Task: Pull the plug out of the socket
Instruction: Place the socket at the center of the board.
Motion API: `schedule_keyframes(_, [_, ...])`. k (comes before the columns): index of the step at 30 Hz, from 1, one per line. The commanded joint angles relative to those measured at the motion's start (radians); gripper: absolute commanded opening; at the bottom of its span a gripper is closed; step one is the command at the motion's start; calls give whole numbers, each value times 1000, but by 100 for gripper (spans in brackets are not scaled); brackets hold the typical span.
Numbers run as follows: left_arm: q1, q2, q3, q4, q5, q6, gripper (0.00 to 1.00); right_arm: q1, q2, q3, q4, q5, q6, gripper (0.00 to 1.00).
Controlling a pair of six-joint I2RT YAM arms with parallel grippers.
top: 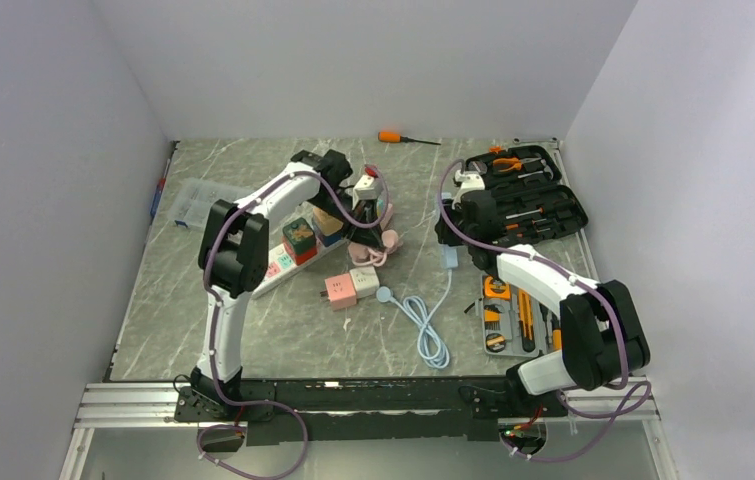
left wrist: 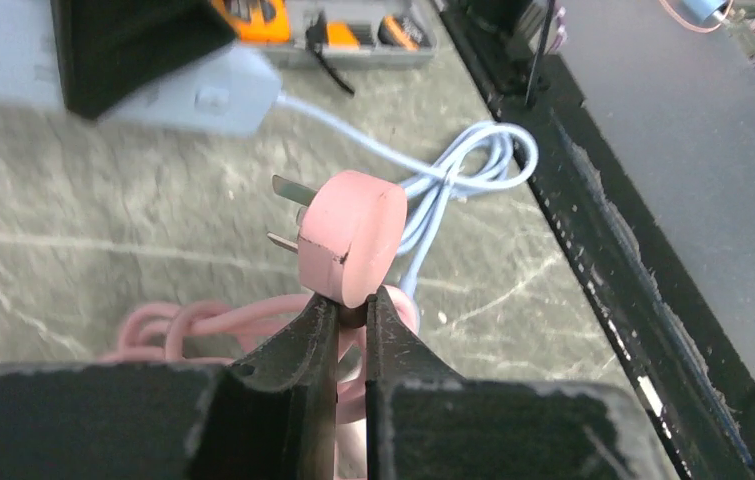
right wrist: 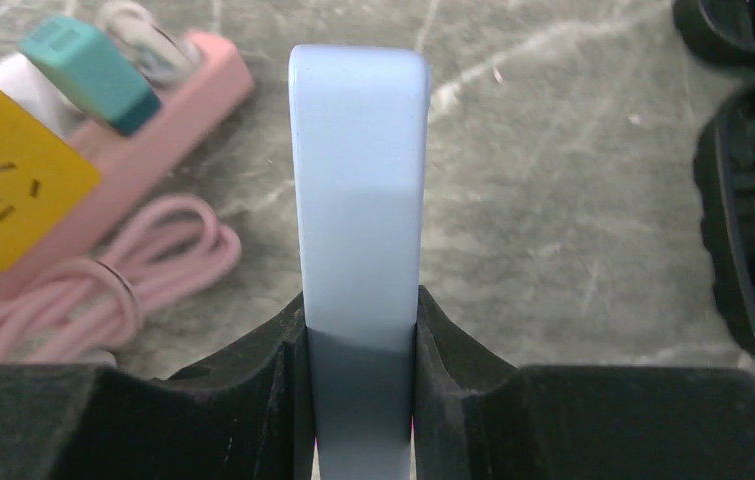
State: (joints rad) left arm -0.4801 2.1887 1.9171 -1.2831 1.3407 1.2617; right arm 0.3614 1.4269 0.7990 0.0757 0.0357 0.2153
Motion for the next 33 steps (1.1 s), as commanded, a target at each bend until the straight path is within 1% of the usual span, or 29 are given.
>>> schedule_keyframes(1, [0, -108, -154, 390, -69, -235, 0, -2, -48, -33, -67, 117, 83, 17])
schedule_keyframes(4, [-16, -82, -179, 454, -117, -283, 0, -3, -62, -53, -70, 130, 115, 21])
schedule_keyframes(5, [-22, -71, -182, 497, -143, -323, 0, -3, -65, -55, -71, 137, 127, 21])
schedule_keyframes(7, [-33, -63, -206, 620, -210, -419, 0, -3, -62, -43, -84, 150, 149, 26])
schedule_keyframes(9, [-38, -64, -237, 783, -283, -527, 0, -3, -51, -17, -127, 157, 168, 32])
schedule_keyframes(11, [-38, -51, -233, 885, -348, -623, 0, -3, -44, 4, -153, 162, 184, 35])
schedule_keyframes(14, [-38, -19, -191, 969, -440, -697, 0, -2, -51, 18, -176, 177, 212, 37])
schedule_keyframes(18, [-38, -1, -184, 1062, -529, -769, 0, 20, -80, -4, -164, 202, 219, 39])
schedule_keyframes(20, [-40, 8, -183, 1082, -569, -788, 0, 32, -91, -14, -164, 210, 218, 46])
schedule_keyframes(23, [-38, 27, -155, 1055, -603, -802, 0, 61, -100, -22, -171, 228, 213, 59])
schedule_keyframes(24, [-38, 24, -158, 1053, -609, -804, 1, 70, -102, -23, -173, 231, 213, 64])
schedule_keyframes(25, [-38, 20, -160, 1041, -616, -805, 6, 74, -100, -21, -177, 231, 213, 69])
schedule_keyframes(28, [-35, 6, -123, 938, -595, -810, 37, 81, -102, -3, -200, 225, 215, 75])
schedule_keyframes(29, [-34, 0, -109, 888, -581, -815, 60, 86, -108, 1, -205, 225, 215, 76])
schedule_keyframes(30, [-33, -9, -91, 837, -560, -817, 85, 88, -119, 2, -208, 226, 213, 78])
schedule_keyframes(31, [-30, -21, -77, 779, -537, -815, 98, 96, -131, 2, -210, 231, 213, 79])
schedule_keyframes(33, [-21, -64, -82, 701, -509, -820, 99, 115, -160, 3, -215, 237, 210, 80])
